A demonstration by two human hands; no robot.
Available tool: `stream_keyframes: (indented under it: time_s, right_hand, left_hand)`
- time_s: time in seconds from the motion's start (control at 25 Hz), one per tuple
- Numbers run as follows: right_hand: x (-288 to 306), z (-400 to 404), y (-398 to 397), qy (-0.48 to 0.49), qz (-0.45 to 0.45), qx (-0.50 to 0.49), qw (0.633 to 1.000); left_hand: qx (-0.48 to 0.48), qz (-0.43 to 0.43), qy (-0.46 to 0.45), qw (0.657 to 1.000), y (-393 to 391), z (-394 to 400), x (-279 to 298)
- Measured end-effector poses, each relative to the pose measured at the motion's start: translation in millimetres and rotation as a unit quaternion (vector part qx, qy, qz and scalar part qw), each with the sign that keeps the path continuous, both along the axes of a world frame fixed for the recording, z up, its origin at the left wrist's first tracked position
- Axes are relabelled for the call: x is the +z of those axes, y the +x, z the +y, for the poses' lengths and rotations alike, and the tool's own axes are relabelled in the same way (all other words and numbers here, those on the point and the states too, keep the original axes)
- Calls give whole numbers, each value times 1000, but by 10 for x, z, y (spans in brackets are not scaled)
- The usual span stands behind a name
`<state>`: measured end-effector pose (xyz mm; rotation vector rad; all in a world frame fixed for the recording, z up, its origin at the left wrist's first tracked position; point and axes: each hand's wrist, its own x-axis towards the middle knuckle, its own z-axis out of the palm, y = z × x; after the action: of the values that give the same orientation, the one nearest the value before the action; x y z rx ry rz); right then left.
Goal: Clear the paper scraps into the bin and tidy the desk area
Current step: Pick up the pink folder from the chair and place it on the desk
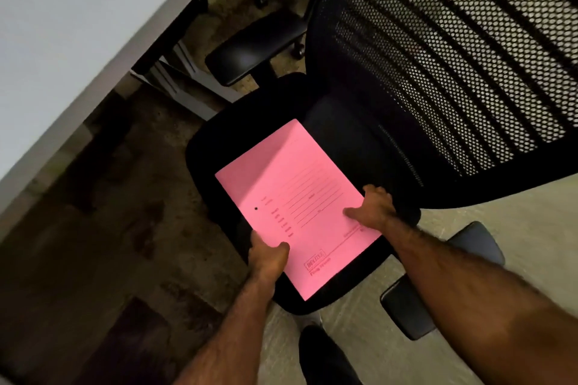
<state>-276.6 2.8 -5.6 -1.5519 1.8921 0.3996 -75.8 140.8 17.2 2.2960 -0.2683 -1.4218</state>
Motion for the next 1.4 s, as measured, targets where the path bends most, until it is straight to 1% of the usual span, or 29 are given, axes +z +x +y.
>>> stream_keyframes:
  time_s: [0.12,0.24,0.32,0.44,0.68,0.8,1.08,1.16,1.28,1.4]
  right_hand:
    - [26,3,-40,29,4,-1,1000]
    - [120,93,-58,29,-32,-45,998]
    - [264,176,-98,16,-61,-55,996]
    - [520,276,-140,-33,-84,-64,994]
    - [1451,564,-53,-108,-139,-90,980]
    - [1925,643,36,-147,-166,-105,969]
    - [2969,777,487,-256,-232,-154,926]
    - [3170,820,649,-276,-246,-184,911]
    - [3351,951,815,-269,-272,-212,899]
    - [3487,1140,928,-266,-288,-226,891]
  left_hand:
    - [7,9,-3,1000,-32,50,51]
    - [19,36,-13,999,-14,75,199]
    - [38,34,-29,998,27,113,398]
    - [42,44,-67,996,106,94,691]
    - [19,24,-138,990,194,219,1589]
    - [6,33,-172,985,281,245,1955]
    - [-16,6,-281,959,723,264,2874]
    - [-33,-2,-301,953,904,330,3040]
    - [-35,-31,-305,951,1124,462,3178]
    - [-42,-22,-312,949,1301,590,3273]
